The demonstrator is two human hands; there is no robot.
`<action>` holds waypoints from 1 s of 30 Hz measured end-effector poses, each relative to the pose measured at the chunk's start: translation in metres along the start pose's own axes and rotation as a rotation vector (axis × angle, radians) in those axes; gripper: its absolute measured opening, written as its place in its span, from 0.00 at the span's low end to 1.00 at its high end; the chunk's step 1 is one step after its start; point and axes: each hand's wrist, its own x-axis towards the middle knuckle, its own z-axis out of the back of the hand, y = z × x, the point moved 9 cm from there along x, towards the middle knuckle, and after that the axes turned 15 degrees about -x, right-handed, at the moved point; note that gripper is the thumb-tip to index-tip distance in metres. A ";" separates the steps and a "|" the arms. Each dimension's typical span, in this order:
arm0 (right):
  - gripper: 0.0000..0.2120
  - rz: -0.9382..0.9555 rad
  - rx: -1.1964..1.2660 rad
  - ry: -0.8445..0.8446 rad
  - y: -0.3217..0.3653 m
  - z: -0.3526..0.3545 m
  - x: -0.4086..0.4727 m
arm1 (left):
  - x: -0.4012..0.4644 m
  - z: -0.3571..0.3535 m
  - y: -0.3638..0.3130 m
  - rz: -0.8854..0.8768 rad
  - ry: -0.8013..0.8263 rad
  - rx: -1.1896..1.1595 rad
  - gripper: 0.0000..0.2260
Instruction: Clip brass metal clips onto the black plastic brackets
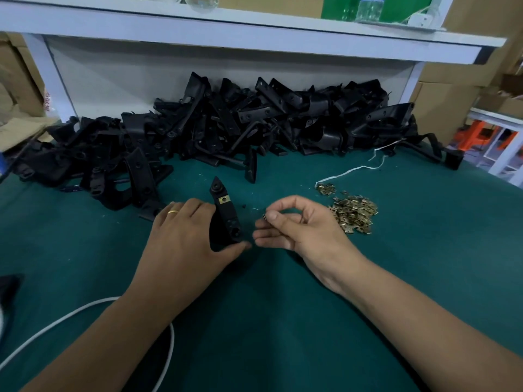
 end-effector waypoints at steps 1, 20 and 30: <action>0.04 -0.007 -0.014 -0.005 0.000 0.002 0.000 | 0.000 -0.002 -0.001 -0.003 0.011 0.001 0.24; 0.11 0.066 -0.216 0.121 -0.001 -0.016 -0.004 | -0.001 0.006 -0.021 -0.101 0.011 0.019 0.31; 0.14 0.146 -0.252 0.074 0.008 -0.014 -0.006 | -0.002 0.001 -0.021 -0.094 0.058 0.060 0.30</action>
